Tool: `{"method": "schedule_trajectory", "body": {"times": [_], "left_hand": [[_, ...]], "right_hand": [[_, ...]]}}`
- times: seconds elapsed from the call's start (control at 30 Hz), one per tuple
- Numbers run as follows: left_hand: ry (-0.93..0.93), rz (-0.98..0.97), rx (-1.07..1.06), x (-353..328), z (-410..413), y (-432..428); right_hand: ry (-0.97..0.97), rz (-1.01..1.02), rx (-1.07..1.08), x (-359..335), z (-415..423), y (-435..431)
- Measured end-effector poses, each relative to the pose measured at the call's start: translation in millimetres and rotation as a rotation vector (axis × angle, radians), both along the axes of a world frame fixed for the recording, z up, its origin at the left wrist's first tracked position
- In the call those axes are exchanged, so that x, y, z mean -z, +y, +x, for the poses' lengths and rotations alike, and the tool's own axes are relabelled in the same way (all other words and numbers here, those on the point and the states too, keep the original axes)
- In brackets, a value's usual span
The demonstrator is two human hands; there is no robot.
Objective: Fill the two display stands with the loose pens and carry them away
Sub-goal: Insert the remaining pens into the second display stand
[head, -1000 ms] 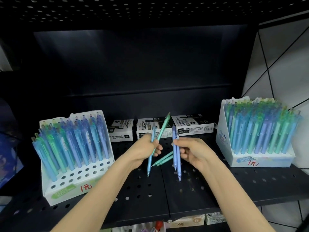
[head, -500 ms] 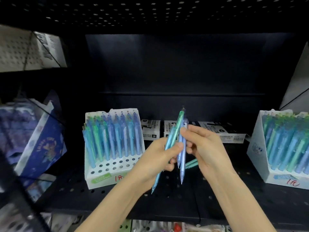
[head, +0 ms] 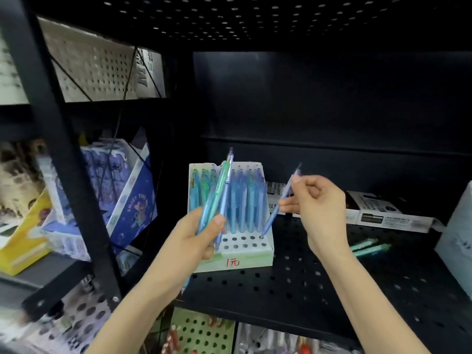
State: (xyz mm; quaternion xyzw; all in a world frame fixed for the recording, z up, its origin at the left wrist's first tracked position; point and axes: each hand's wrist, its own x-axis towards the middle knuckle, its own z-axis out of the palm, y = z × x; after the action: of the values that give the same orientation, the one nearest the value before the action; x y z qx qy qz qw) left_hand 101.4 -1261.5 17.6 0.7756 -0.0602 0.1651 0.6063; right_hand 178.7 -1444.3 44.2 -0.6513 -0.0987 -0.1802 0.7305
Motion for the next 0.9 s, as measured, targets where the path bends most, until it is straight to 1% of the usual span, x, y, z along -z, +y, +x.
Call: {"method": "schedule_trajectory", "body": {"times": [0.1,0.2,0.3,0.4,0.47,0.57,0.6,0.7,0.73,0.77,0.8,0.87,0.9], "left_hand": [[-0.007,-0.016,0.002,5.9,-0.2,6.1],[-0.010,-0.034,0.001,8.9,0.8,6.7],[0.002,-0.050,0.007,9.4,3.2,6.6],[0.001,-0.054,0.027,7.8,5.2,5.8],[-0.001,-0.062,0.036,5.9,5.9,4.8],[0.007,-0.081,0.039,4.1,7.3,3.5],[0.008,-0.083,0.040,3.6,7.5,2.9],[0.002,-0.081,0.054,1.8,5.8,0.6],[0.002,-0.082,0.062,1.4,5.2,0.0],[0.003,-0.084,0.072,1.0,4.4,-0.6],[0.003,-0.084,0.081,1.0,3.8,-1.2],[0.006,-0.081,0.104,1.2,2.1,-2.7],[0.005,-0.071,0.114,1.3,1.2,-3.7]], "right_hand": [[-0.057,-0.089,0.042,3.3,0.8,6.3],[-0.098,-0.136,0.056,1.8,0.8,11.4],[-0.090,-0.161,0.054,1.2,2.1,14.5],[-0.065,-0.245,0.059,6.3,2.7,15.7],[-0.086,-0.341,0.078,11.9,1.3,18.1],[-0.154,-0.614,0.206,17.6,0.5,20.7],[-0.171,-0.676,0.235,17.0,-0.3,21.4],[-0.210,-0.791,0.318,11.0,-1.9,22.0],[-0.236,-0.795,0.354,8.5,-3.2,21.9],[-0.256,-0.750,0.363,5.1,-7.0,22.1],[-0.262,-0.670,0.327,0.6,-11.7,22.8],[-0.236,-0.497,0.165,-10.6,-22.6,26.9],[-0.213,-0.443,0.085,-14.8,-27.1,29.8]]}}
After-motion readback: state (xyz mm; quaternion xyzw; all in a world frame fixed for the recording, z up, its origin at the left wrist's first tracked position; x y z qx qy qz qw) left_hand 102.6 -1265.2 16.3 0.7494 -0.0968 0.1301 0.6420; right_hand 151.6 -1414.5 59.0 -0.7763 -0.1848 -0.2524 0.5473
